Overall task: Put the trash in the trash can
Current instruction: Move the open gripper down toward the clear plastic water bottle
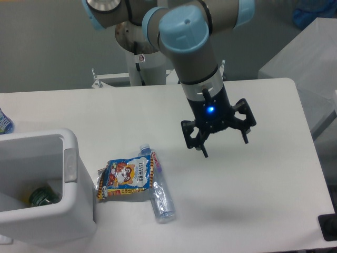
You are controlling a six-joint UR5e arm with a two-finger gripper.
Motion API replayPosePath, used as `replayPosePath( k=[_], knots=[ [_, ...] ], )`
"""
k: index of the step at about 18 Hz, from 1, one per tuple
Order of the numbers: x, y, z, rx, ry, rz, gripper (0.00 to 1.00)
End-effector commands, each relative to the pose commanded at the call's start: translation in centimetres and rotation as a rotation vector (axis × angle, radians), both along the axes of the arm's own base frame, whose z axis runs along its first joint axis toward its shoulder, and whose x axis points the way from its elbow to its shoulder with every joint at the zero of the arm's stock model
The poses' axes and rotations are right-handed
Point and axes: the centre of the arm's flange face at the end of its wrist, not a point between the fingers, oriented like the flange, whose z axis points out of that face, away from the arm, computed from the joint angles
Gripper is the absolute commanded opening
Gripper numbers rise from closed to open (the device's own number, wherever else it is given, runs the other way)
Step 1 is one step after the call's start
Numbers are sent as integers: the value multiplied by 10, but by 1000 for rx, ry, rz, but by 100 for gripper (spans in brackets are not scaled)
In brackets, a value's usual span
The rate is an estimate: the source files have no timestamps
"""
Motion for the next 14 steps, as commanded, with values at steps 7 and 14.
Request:
replayPosePath(
  k=[7, 14],
  knots=[
    [3, 10, -41, 21, -97, -2, 100],
    [7, 17, -89, 28, -159, 2, 100]
  ],
)
